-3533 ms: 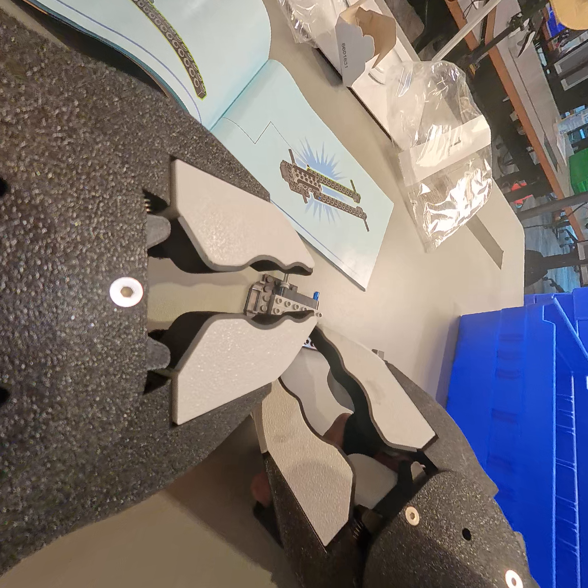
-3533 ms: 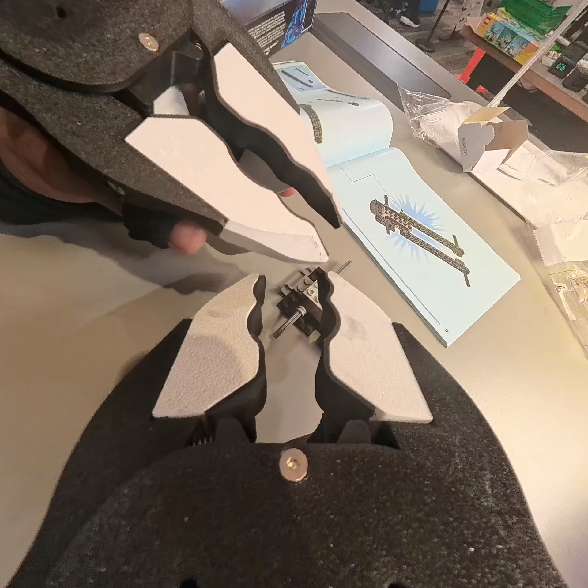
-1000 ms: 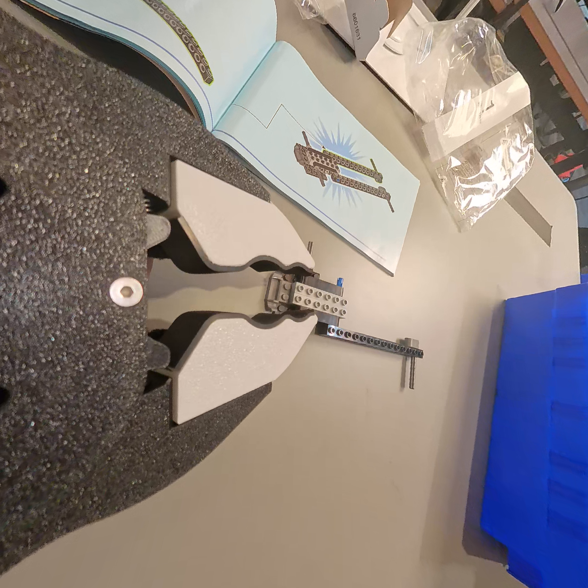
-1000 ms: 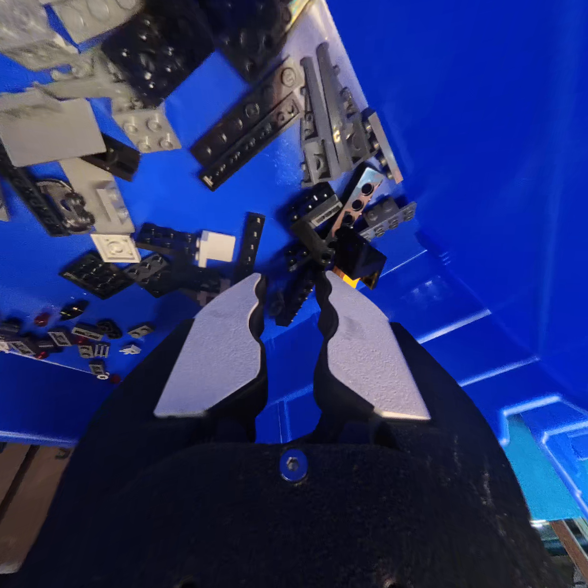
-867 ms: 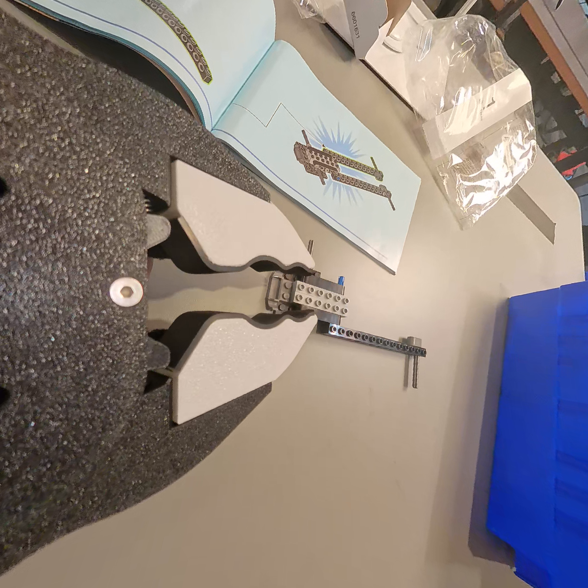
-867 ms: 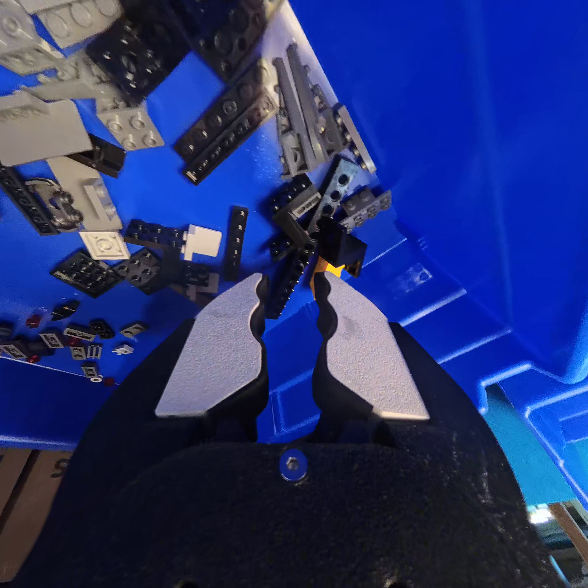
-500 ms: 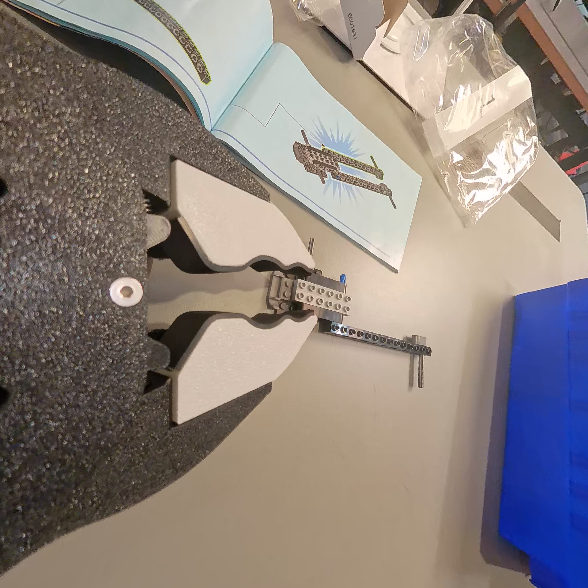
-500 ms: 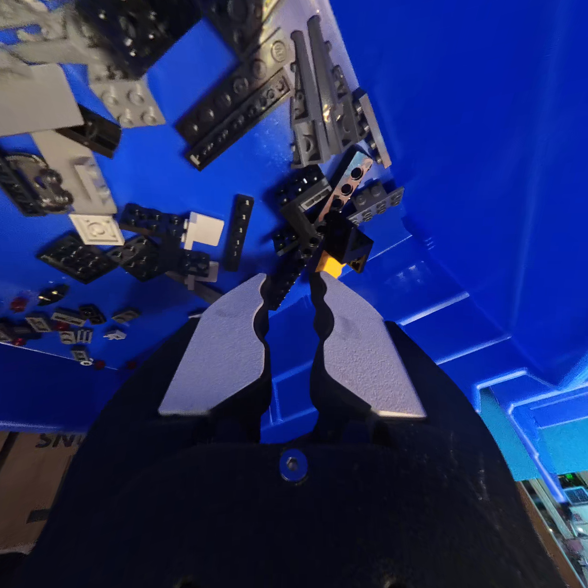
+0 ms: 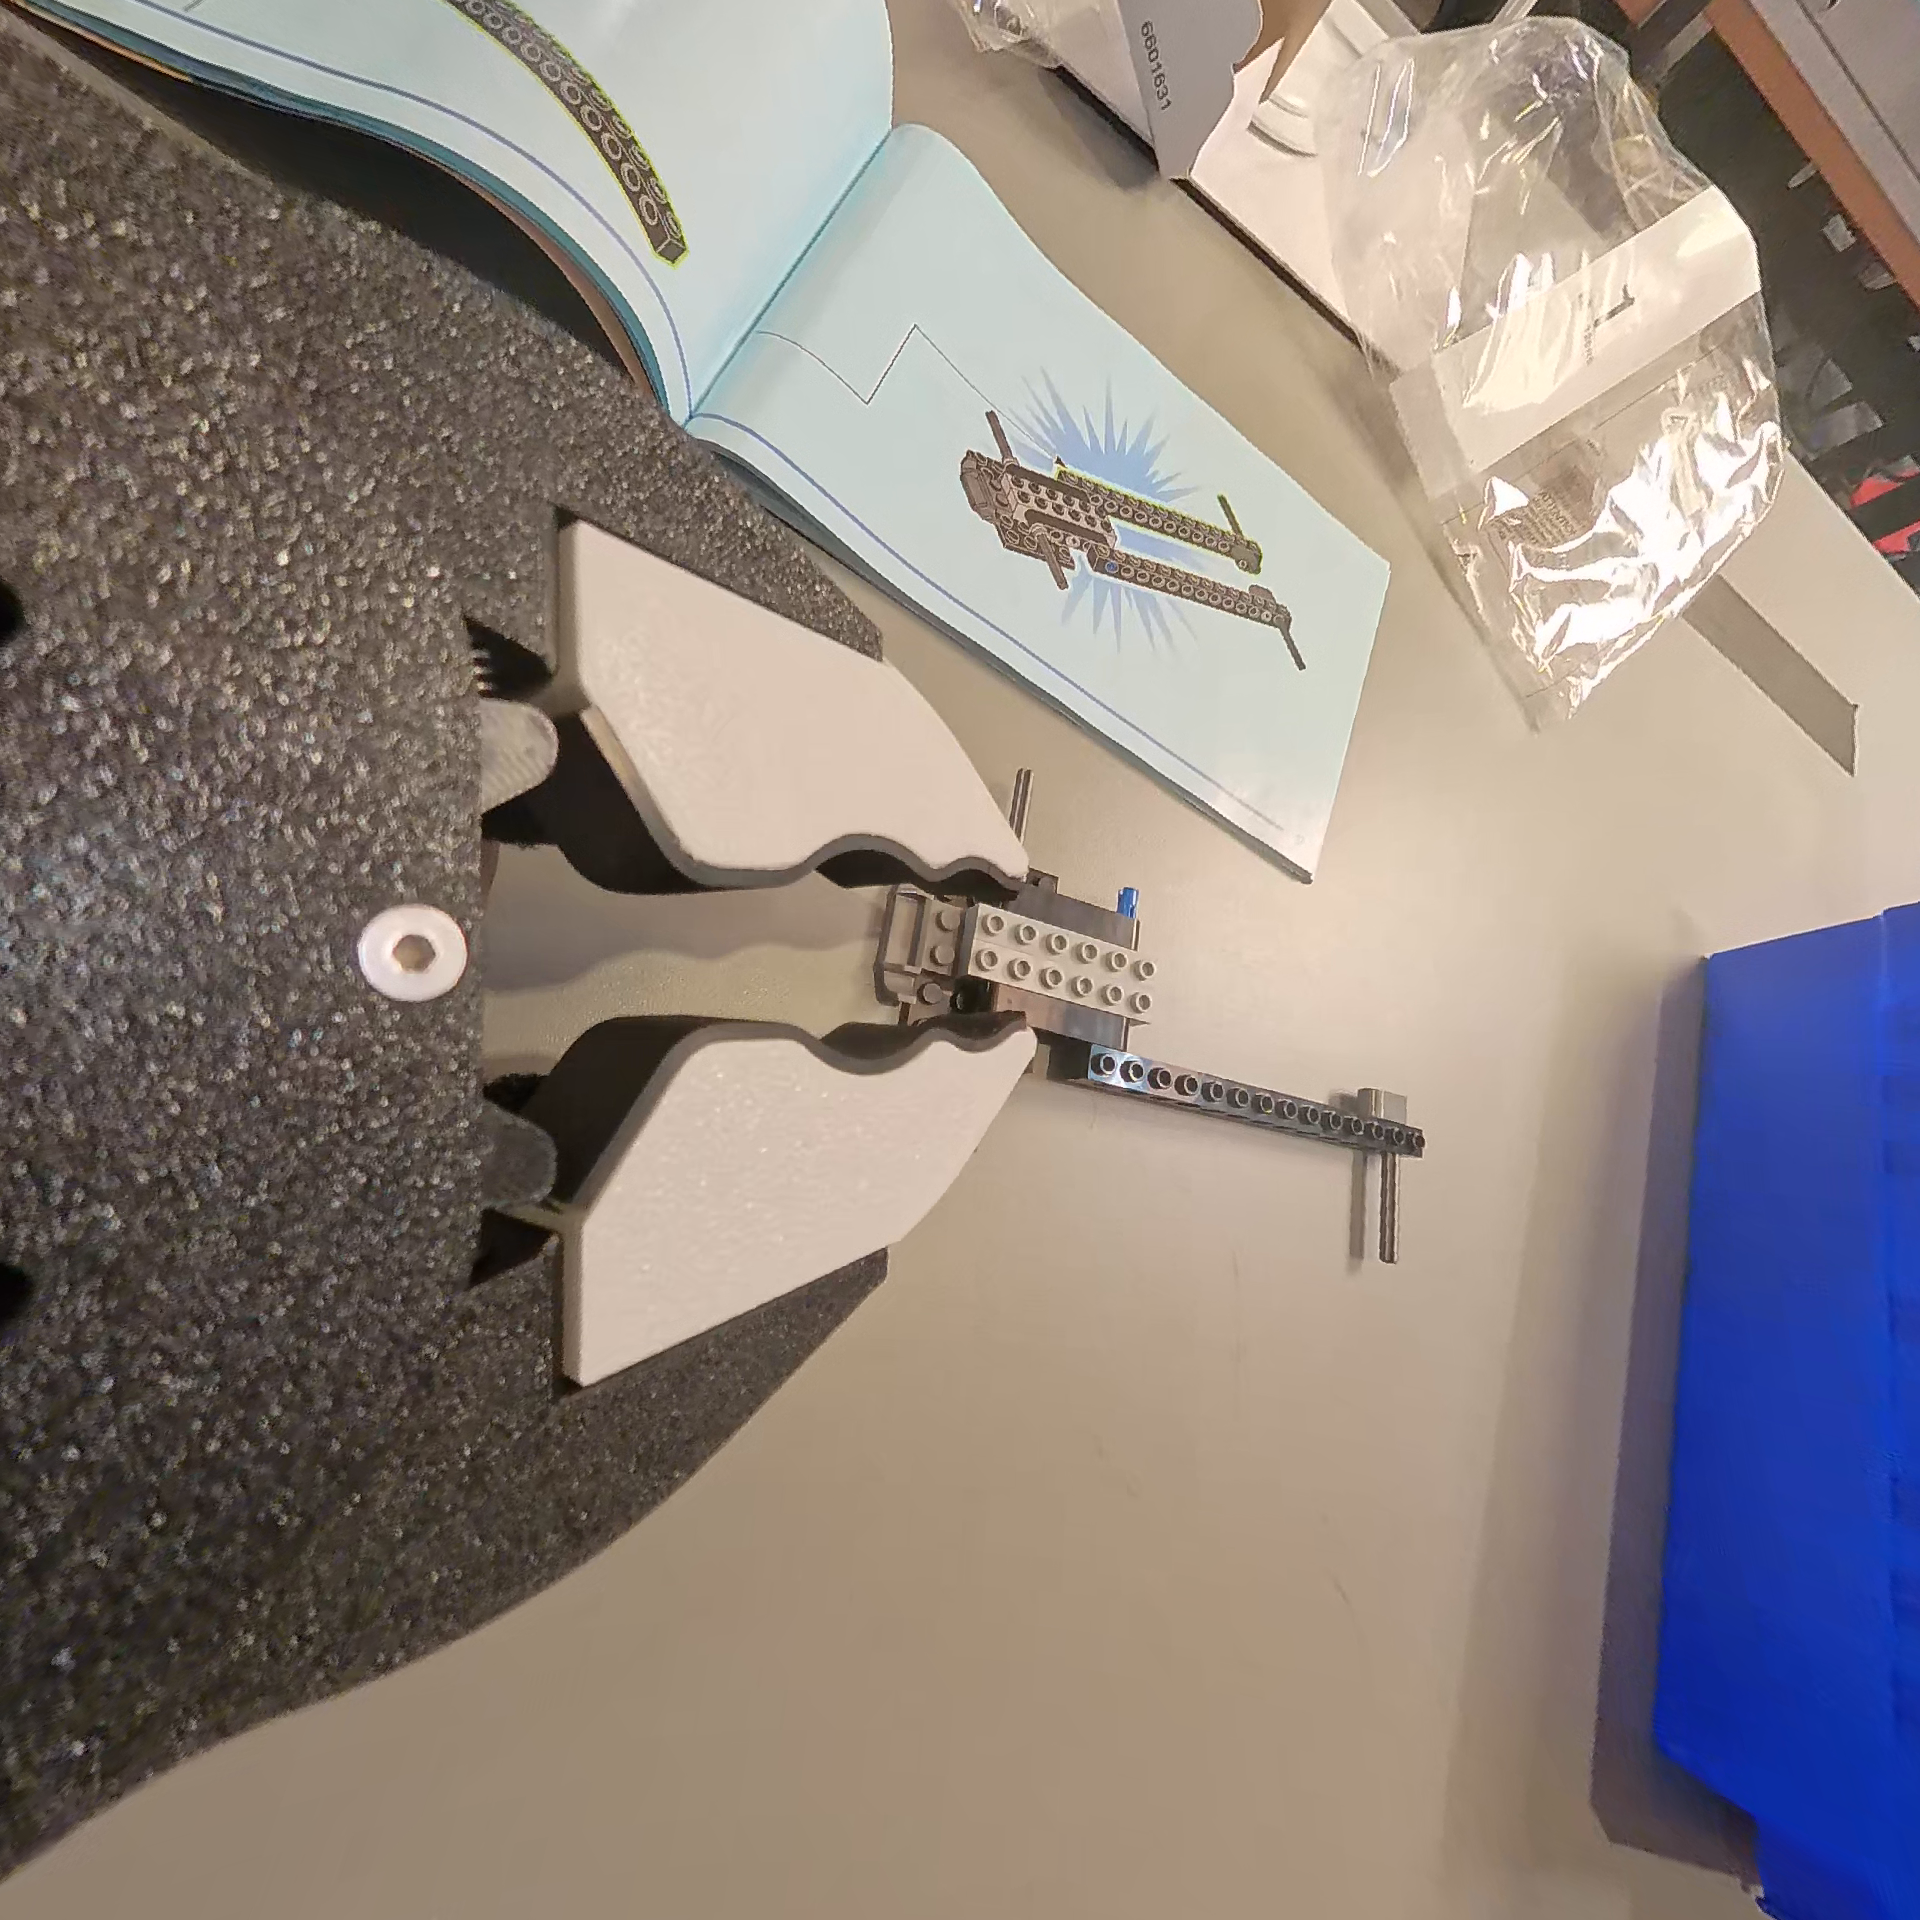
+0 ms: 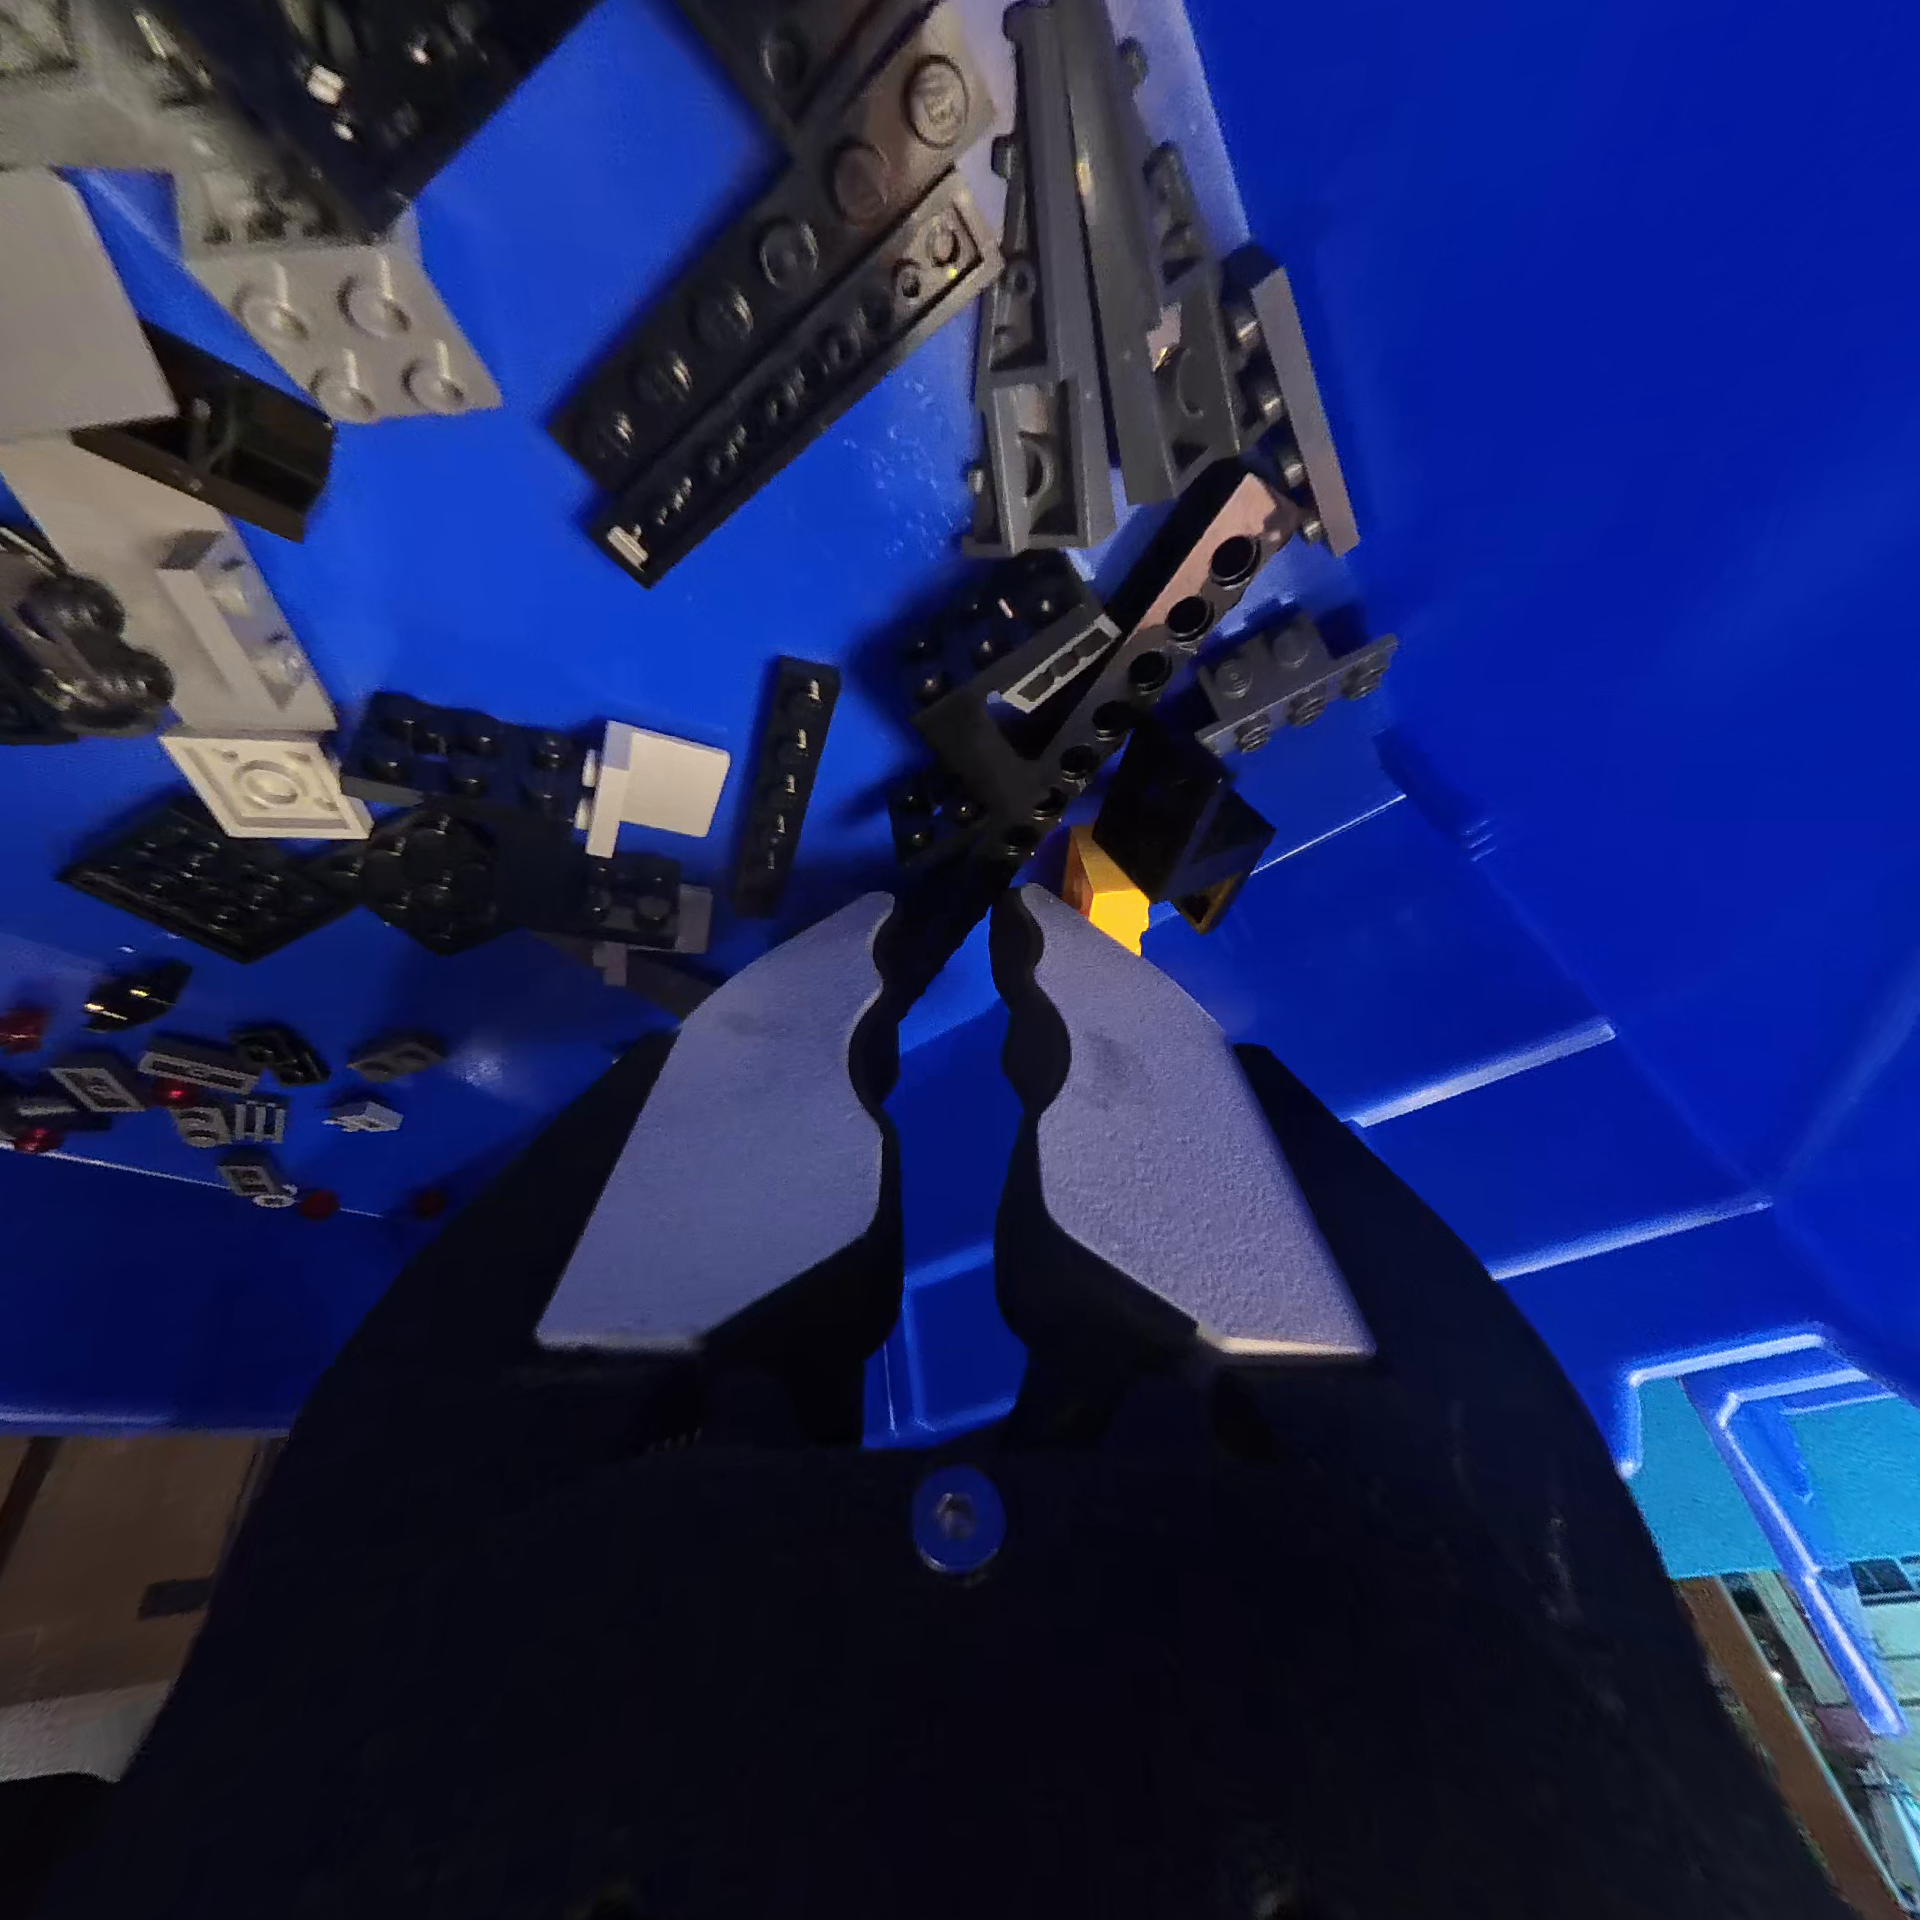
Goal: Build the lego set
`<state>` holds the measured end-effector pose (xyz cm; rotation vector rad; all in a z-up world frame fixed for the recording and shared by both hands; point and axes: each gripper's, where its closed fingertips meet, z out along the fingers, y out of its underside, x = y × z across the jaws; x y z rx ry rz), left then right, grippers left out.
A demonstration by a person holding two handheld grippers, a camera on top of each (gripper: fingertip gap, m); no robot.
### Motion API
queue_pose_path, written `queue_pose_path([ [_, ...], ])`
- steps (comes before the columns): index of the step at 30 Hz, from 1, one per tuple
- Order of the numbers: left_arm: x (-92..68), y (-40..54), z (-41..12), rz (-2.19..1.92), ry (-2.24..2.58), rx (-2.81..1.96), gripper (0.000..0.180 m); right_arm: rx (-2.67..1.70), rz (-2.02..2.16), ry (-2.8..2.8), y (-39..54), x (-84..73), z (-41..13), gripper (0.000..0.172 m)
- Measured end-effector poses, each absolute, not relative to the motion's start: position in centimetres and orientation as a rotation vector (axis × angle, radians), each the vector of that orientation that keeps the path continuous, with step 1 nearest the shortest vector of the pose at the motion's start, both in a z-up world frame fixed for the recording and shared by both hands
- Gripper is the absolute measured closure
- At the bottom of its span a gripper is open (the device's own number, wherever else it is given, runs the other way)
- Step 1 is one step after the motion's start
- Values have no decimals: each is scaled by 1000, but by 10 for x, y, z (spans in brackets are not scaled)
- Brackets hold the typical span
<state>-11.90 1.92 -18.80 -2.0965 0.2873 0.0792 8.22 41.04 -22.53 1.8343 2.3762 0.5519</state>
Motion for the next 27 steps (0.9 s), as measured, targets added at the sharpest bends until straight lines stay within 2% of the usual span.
queue_pose_path([
  [7,-120,18,-187,83,269,-2092,159,1834,629,2374,414,95,-207,160],
  [16,-131,11,-170,20,145,-2008,161,1837,685,2531,387,91,-138,160],
  [23,-157,-15,-160,-85,-147,-1934,167,1561,324,2906,253,16,-100,159],
  [27,-184,-36,-166,-2,-337,-1948,170,1214,50,3046,135,-15,-116,160],
])
